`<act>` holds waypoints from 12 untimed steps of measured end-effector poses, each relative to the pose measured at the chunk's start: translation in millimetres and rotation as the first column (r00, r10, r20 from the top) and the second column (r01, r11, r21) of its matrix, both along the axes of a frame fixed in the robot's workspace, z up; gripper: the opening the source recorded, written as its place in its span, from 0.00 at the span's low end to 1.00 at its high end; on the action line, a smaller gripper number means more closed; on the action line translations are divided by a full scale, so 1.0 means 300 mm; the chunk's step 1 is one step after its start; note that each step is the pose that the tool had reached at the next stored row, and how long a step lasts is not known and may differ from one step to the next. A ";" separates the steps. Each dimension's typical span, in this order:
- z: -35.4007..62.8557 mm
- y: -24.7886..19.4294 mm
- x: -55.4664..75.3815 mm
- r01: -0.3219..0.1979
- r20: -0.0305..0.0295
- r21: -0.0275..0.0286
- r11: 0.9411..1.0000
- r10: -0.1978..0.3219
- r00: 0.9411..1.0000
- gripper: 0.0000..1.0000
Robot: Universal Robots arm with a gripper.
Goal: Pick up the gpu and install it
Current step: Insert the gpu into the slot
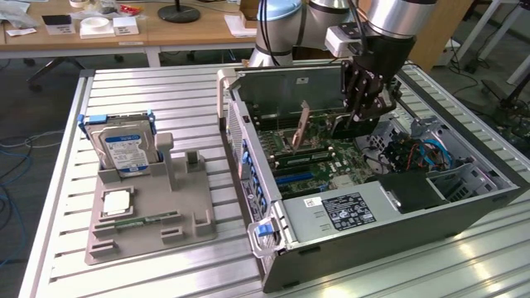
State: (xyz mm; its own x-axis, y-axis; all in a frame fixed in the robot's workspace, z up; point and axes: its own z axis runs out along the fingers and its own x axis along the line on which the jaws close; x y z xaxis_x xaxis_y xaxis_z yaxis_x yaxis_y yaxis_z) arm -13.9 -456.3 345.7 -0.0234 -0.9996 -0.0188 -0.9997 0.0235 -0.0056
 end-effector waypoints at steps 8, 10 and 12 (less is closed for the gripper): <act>-0.031 0.000 -0.001 0.000 0.000 0.000 1.000 0.000 1.000 0.27; -0.031 0.000 -0.001 0.000 0.000 0.000 1.000 0.000 1.000 0.27; -0.032 0.000 -0.002 0.000 0.000 0.000 1.000 0.000 1.000 0.27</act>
